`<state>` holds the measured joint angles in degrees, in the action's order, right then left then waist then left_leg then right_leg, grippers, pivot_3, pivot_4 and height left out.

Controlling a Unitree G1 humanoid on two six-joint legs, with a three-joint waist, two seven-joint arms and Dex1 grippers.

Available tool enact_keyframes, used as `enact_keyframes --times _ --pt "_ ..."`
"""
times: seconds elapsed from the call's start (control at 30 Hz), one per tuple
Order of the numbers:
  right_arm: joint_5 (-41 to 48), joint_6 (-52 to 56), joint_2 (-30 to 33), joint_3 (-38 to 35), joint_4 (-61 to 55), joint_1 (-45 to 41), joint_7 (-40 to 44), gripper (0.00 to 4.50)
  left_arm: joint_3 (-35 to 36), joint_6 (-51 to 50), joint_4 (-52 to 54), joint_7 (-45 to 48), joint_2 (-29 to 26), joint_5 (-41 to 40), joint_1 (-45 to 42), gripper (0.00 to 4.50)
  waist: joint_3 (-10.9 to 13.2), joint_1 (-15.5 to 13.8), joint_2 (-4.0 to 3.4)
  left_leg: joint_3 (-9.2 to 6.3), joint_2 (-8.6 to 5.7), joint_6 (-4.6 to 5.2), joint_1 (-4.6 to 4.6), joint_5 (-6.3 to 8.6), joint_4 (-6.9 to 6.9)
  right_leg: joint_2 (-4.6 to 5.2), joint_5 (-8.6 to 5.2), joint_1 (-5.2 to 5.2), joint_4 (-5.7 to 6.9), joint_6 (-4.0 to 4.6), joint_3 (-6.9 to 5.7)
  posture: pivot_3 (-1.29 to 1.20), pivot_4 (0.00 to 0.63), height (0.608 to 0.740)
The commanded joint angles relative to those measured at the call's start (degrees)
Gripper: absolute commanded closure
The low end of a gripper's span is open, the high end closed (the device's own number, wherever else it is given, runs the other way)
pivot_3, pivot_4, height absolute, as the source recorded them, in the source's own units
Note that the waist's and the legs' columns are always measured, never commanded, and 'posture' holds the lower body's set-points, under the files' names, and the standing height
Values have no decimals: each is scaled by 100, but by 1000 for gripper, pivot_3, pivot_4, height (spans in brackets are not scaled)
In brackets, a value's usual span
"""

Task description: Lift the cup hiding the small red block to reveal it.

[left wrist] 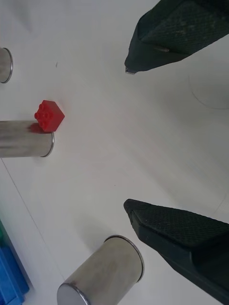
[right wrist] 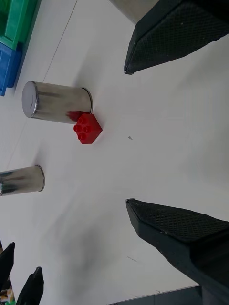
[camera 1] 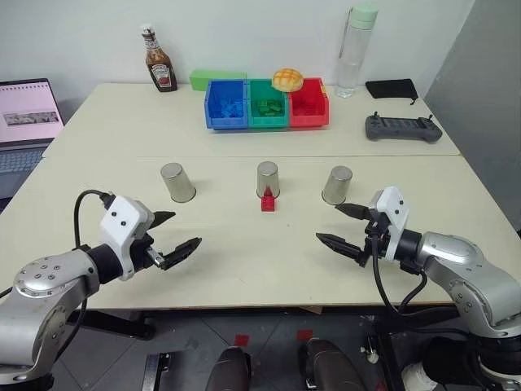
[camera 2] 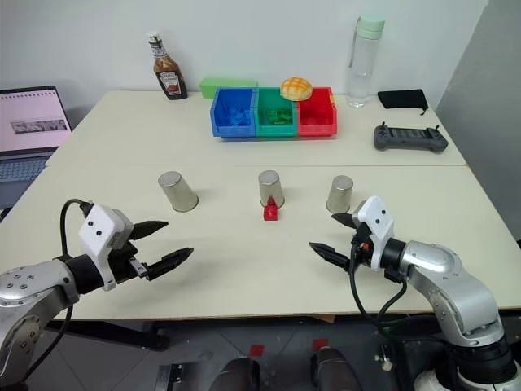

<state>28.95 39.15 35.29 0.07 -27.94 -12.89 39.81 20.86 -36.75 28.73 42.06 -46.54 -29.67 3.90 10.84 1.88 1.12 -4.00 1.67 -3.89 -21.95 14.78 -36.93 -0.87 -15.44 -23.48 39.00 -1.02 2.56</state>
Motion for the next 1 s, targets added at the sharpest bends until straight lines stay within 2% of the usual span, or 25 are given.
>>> enact_keyframes --times 0.03,1.0 --pt "61 -118 27 -122 -104 -114 46 47 270 182 153 -13 87 -153 -68 0 0 0 0 0 0 0 0 0 0 0 0 0 0 0 0 0 150 740" --pt "159 -18 131 -205 -187 -77 41 47 171 -190 338 -192 -27 -102 -14 0 0 0 0 0 0 0 0 0 0 0 0 1 0 0 -1 0 150 740"
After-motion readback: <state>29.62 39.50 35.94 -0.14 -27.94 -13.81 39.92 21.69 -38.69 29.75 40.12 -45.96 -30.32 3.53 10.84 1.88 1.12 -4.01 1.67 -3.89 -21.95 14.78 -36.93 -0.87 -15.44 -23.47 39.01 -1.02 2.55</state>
